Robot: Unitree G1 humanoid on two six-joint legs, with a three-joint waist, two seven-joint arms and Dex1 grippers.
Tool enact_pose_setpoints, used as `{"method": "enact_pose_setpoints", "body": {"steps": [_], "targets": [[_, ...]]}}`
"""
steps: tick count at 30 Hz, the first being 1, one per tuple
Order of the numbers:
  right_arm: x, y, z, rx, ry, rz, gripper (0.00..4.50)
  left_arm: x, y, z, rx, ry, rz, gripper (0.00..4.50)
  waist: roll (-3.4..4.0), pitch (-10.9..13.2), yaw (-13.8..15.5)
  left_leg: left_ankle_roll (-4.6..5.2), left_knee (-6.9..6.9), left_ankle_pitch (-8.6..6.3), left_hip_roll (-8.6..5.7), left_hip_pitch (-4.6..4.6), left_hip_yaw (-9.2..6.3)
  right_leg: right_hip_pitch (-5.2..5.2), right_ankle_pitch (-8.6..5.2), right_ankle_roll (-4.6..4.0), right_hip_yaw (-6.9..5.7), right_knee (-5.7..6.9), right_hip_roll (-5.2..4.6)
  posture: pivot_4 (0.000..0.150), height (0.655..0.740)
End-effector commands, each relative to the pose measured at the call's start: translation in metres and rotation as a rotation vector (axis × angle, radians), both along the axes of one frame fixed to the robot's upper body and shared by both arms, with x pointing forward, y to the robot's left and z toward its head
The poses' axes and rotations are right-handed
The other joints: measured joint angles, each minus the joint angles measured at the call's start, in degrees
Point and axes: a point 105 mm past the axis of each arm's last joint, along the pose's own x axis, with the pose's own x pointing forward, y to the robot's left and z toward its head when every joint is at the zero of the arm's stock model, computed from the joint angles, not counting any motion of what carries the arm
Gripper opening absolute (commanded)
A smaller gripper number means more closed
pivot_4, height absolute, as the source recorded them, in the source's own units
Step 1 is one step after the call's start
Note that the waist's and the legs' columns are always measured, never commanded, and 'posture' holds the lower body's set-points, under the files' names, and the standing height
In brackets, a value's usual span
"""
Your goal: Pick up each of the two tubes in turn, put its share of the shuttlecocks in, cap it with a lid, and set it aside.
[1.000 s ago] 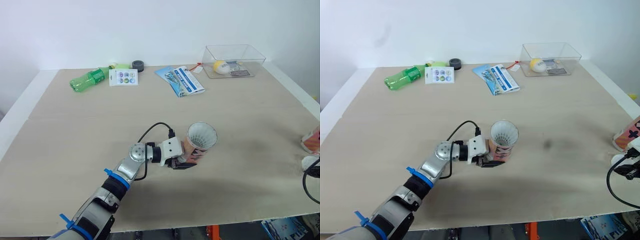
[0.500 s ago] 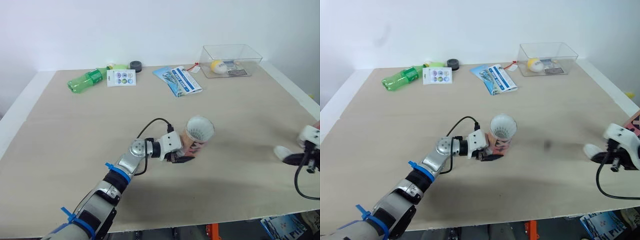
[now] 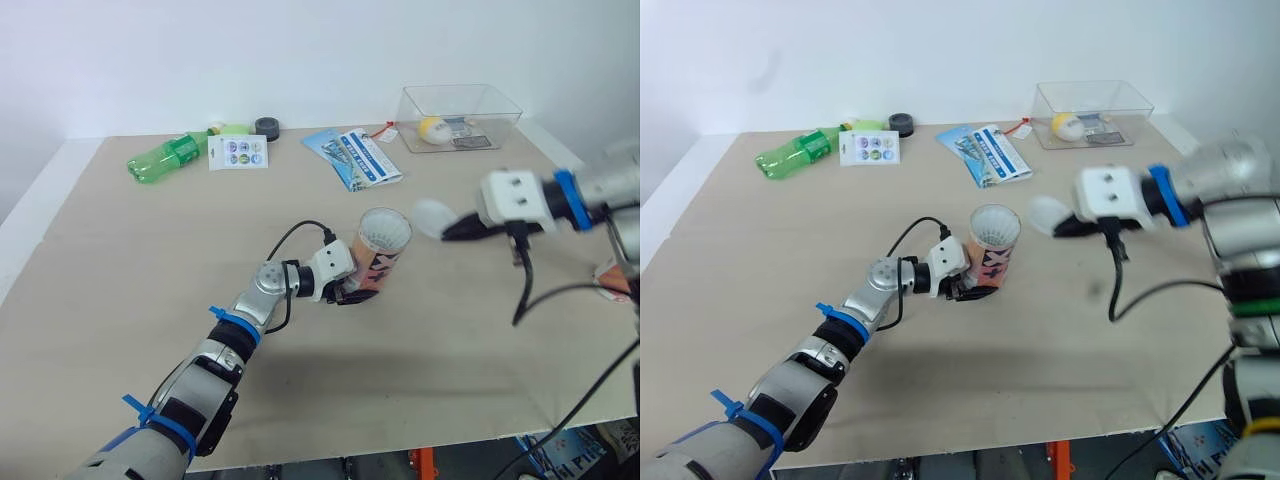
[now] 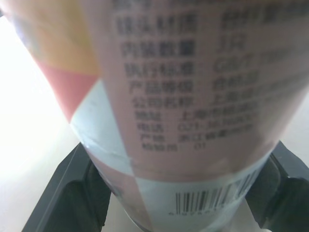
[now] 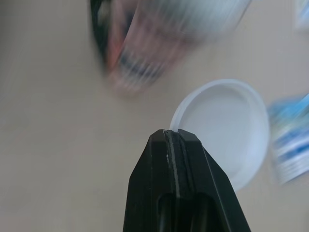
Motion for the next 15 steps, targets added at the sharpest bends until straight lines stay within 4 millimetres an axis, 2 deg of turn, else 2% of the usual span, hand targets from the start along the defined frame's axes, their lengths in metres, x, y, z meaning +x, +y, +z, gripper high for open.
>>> {"method": "enact_pose_setpoints", "body": {"steps": [1,4,8,15], "targets": [[-0.005,0.01,0.018,-0.11,-0.063,0.134,0.03,0.006,0.008,0.002,0.003,0.015,0.018,3.05,-0.04,0.01,0.06,0.0,0.0,0.0,0.02,-0.06,-0.02,-0.05,0.0,-0.03,-0.03,0.0,0.0,0.15,0.74],[-0.01,0.027,0.028,-0.117,-0.08,0.229,0.03,0.006,0.009,0.002,-0.004,0.03,0.014,3.05,-0.05,0.01,0.06,-0.05,-0.02,-0.03,0.03,-0.2,-0.03,-0.16,-0.02,-0.08,-0.08,-0.01,-0.05,0.15,0.74],[-0.015,0.041,0.025,-0.153,-0.063,0.319,0.03,0.001,0.007,0.003,-0.013,0.044,-0.017,3.05,-0.05,0.02,0.05,-0.06,-0.03,-0.05,0.02,-0.24,0.01,-0.23,-0.03,-0.1,-0.05,-0.01,-0.12,0.15,0.74],[-0.014,0.047,0.019,-0.201,-0.029,0.37,0.03,-0.002,0.004,0.002,-0.019,0.059,-0.029,3.05,-0.05,0.02,0.05,-0.06,-0.04,-0.05,0.03,-0.24,-0.01,-0.25,-0.06,-0.19,-0.07,0.03,-0.2,0.15,0.74]]}}
